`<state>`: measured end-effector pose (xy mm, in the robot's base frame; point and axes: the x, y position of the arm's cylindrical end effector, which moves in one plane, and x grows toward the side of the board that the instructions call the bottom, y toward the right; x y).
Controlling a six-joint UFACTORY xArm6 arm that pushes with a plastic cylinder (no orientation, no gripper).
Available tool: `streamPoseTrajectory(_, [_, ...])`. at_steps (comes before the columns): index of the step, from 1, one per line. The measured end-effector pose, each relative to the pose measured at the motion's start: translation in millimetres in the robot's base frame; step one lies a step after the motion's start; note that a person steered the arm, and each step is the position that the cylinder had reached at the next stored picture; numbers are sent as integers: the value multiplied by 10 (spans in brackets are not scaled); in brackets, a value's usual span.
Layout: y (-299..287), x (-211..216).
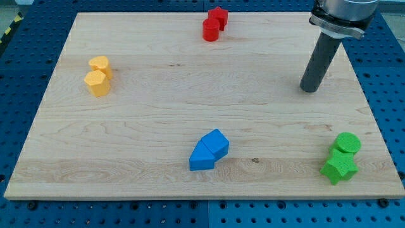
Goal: Point your arm at the bottom right
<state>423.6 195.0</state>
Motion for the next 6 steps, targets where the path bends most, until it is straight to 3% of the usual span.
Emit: streamPoseTrajectory(6, [-53,16])
